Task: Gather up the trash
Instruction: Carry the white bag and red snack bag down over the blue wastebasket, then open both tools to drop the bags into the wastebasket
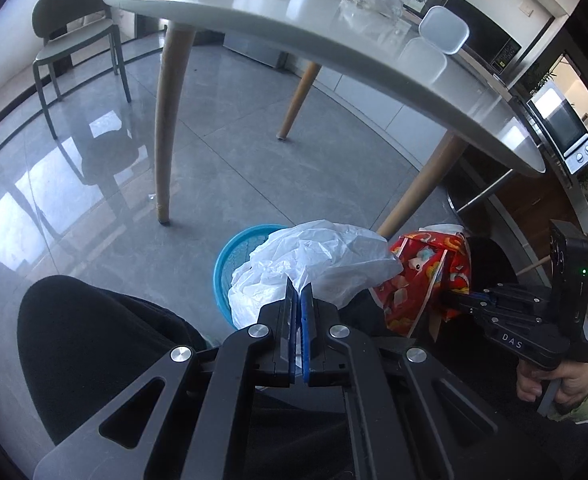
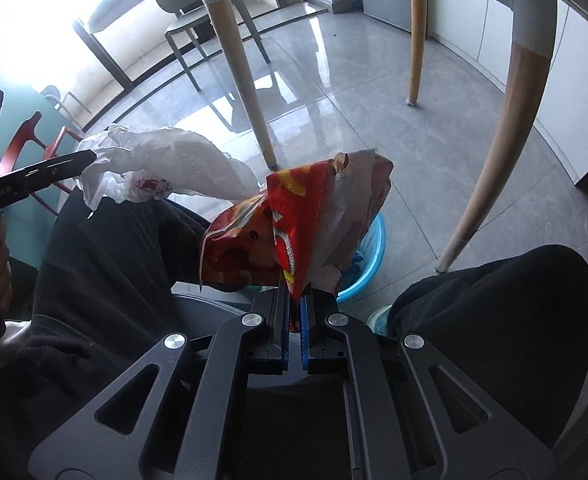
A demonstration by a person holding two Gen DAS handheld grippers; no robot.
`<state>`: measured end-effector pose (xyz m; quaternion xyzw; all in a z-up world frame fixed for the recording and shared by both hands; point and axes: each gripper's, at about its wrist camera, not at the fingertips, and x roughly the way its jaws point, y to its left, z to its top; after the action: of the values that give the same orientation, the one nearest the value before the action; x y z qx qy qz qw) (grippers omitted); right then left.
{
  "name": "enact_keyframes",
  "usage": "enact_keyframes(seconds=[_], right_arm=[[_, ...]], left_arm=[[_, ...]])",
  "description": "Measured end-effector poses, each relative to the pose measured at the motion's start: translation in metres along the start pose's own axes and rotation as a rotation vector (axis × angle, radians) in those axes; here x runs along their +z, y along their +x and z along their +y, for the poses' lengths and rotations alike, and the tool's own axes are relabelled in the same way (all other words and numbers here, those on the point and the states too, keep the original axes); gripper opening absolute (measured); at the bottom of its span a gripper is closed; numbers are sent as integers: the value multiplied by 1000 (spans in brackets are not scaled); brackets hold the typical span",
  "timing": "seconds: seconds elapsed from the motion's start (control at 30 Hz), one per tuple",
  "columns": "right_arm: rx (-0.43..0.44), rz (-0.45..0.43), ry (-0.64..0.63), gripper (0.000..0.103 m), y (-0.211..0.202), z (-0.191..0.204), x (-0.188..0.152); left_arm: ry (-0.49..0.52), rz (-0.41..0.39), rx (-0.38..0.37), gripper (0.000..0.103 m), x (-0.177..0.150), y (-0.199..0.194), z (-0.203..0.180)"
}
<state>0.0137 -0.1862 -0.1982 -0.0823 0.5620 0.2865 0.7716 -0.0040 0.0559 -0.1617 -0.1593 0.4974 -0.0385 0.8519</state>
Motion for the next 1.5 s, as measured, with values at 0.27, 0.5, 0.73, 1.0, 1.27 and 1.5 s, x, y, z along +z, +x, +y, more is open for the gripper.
enact_keyframes(seconds=[0.27, 0.5, 0.73, 1.0, 1.27, 1.5], right_arm=[[-35, 88, 18, 3, 37, -5, 9], [-68, 130, 24, 3, 61, -8, 15], [-102, 183, 42, 3, 98, -18, 25], [-108, 247, 68, 3, 139, -25, 34], [-90, 315, 86, 3, 173, -26, 40], [-85, 369, 123, 3, 212, -36, 42]], left_arm=[[-30, 42, 3, 1, 3, 29, 6], [-92, 120, 39, 1, 8, 61, 8], [-116, 181, 56, 1, 11, 97, 9], [-133, 207, 78, 1, 20, 128, 17], [-199, 227, 61, 1, 29, 149, 33], [-240, 245, 47, 1, 35, 175, 42]])
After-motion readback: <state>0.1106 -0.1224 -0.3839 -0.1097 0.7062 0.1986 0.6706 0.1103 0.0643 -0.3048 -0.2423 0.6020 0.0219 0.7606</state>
